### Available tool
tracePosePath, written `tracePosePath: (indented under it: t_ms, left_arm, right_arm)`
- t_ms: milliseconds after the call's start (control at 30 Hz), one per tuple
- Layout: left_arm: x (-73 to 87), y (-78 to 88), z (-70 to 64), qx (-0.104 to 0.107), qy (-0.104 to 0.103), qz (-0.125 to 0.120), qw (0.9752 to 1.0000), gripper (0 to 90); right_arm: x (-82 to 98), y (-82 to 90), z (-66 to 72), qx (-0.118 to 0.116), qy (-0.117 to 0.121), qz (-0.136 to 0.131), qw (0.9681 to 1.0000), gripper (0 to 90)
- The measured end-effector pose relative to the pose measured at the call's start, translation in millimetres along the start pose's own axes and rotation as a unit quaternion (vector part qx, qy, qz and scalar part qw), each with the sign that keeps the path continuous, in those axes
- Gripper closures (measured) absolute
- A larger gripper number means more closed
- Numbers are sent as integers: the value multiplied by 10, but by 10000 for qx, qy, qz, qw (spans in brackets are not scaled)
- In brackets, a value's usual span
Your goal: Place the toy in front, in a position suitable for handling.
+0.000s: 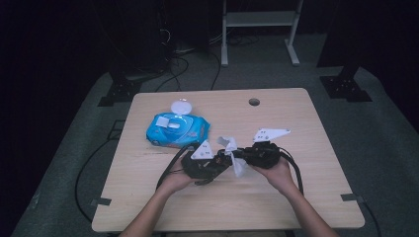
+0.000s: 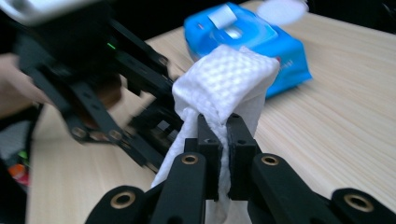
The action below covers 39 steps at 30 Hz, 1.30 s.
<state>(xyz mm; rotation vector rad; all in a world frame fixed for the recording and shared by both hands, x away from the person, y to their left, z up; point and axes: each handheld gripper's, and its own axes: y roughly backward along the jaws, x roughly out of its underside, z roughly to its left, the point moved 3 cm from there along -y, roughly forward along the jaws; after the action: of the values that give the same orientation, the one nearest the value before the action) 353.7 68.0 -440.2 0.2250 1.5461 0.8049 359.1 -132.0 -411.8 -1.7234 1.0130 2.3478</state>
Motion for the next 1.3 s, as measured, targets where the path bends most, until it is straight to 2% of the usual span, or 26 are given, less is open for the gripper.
tracePosePath:
  t_ms: [67,167,233,300,367,400,467,533,567,633,700,767,833,900,967,1033,1167,1267,1300]
  left_arm:
    - [11,-16,0,-51,6,4,10000,570]
    - [-10,-30,-12,-15,48,-74,10000,570]
    - [-26,-27,-32,-11,52,-116,9999,570]
    - [-33,-6,-37,-12,32,-175,9998,570]
    - [-29,7,-42,-14,5,-188,9998,570]
    - [-24,5,-44,-18,8,-181,9998,570]
    - [-15,-14,-46,-10,21,-153,9999,570]
    - [-13,-33,-42,16,48,-154,9999,570]
    - [-20,-39,-46,16,45,-179,9998,571]
    - [-35,-42,-60,14,12,-172,9999,570]
    - [-41,-22,-57,11,28,-246,9997,570]
    - [-40,14,-48,18,61,-291,9996,570]
    - [-36,41,-34,-10,92,-335,9994,570]
    - [-22,53,-23,-37,120,-335,9994,570]
    - [-15,52,-9,-12,149,-334,9993,570]
    - [-20,25,-18,-23,96,-307,9995,570]
    - [-46,-5,-58,35,50,-320,9995,570]
    - [-60,31,-55,35,87,-400,9992,570]
    - [-58,36,-52,21,83,-398,9992,570]
  right_arm:
    - [-17,6,17,-27,-22,-26,10000,861]
    - [-142,6,180,-357,69,-226,9991,861]
    - [-205,-13,266,-499,154,-266,9983,861]
    - [-231,-32,288,-425,295,-231,9984,861]
    - [-208,-19,232,-400,195,-261,9987,861]
    - [-180,-11,192,-287,171,-213,9992,861]
    - [-124,12,123,-207,89,-170,9996,861]
    - [-102,19,108,-32,124,-102,9999,861]
    - [-112,19,126,22,159,-75,9998,861]
    - [-161,13,200,-117,189,-162,9996,861]
    - [-221,-10,290,-132,395,-183,9990,861]
    - [-256,-14,316,-148,440,-247,9986,861]
    - [-246,0,265,-3,441,-220,9988,861]
    - [-184,25,168,55,240,-228,9994,861]
    - [-124,28,121,291,312,-49,9991,861]
    - [-102,31,122,213,242,-88,9994,861]
    - [-239,26,297,-139,382,-338,9986,861]
    - [-276,3,345,-88,554,-298,9980,861]
    - [-253,4,310,-67,484,-289,9984,861]
